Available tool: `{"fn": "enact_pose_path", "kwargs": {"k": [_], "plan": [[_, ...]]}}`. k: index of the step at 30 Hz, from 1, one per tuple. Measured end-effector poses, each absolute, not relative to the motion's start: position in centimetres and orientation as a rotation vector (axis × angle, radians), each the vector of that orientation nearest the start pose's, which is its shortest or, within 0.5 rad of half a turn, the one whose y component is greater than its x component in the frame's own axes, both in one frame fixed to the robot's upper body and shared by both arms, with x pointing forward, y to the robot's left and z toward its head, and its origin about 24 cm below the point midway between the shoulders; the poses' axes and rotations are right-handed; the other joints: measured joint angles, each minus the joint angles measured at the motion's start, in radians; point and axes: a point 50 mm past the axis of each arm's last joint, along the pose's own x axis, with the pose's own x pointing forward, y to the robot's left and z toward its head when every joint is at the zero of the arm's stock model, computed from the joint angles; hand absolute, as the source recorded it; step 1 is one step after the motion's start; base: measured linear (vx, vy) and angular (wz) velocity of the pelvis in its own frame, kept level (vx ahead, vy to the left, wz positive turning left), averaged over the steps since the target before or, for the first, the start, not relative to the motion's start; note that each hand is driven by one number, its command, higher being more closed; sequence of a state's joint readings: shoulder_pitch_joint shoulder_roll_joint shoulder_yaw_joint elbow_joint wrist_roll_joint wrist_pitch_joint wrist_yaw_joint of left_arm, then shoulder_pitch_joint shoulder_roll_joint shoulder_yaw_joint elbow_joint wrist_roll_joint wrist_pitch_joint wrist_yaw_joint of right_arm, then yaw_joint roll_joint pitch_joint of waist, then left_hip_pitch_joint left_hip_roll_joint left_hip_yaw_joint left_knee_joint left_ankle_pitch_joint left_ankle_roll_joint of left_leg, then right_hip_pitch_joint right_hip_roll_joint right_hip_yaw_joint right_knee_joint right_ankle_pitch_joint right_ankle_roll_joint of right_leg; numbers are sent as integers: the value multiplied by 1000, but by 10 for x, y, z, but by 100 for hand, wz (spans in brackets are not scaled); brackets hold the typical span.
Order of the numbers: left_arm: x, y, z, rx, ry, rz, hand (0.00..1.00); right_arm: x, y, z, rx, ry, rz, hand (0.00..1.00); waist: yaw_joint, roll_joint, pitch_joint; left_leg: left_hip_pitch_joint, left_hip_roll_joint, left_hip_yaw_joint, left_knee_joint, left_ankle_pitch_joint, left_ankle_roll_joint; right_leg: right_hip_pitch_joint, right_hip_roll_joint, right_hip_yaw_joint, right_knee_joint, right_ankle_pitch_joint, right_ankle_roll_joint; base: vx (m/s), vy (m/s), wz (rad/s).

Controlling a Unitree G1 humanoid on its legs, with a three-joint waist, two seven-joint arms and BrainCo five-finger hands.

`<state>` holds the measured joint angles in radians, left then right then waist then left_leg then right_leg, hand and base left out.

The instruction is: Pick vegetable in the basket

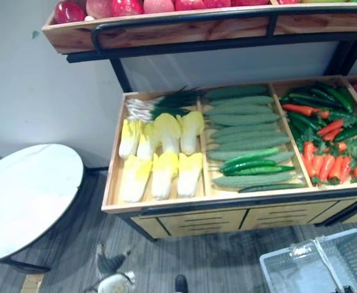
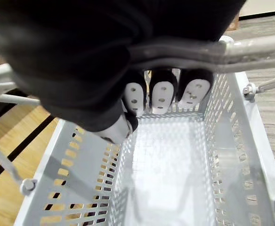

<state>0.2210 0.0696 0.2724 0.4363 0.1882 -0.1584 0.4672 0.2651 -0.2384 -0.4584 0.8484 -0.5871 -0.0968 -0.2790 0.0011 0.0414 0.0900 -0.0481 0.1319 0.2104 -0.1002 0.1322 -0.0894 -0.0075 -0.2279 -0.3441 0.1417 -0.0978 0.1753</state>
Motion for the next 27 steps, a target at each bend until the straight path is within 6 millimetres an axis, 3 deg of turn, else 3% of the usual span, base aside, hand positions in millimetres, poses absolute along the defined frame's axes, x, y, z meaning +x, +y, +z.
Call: {"fn": "enact_pose_path", "kwargs": {"k": [6, 10, 19, 27], "plan": [[180, 256, -22, 457, 189, 771, 0, 55, -311, -123, -683, 1037, -486, 100, -3, -9, 4, 20, 9, 26, 3, 0, 0, 19, 22, 25, -35, 15, -7, 109, -8, -15], [191, 254, -4, 469, 94, 783, 0, 59, -308, -126, -661, 1039, -482, 100, -11, -19, 10, 36, 24, 39, -1, -7, -7, 28, 38, 37, -41, 13, -11, 28, -22, -11], [203, 255, 9, 508, 28, 811, 0, 65, -304, -126, -672, 1024, -454, 100, -25, -19, 10, 57, 43, 83, -3, -21, -20, 15, 56, 80, -52, 13, -17, -1, 0, -16], [216, 286, 23, 517, 36, 1036, 0, 79, -299, -125, -722, 987, -396, 100, -28, -30, 17, 49, 55, 116, 1, -25, -25, -9, 71, 113, -61, 26, -26, 55, 1, -12]]}}
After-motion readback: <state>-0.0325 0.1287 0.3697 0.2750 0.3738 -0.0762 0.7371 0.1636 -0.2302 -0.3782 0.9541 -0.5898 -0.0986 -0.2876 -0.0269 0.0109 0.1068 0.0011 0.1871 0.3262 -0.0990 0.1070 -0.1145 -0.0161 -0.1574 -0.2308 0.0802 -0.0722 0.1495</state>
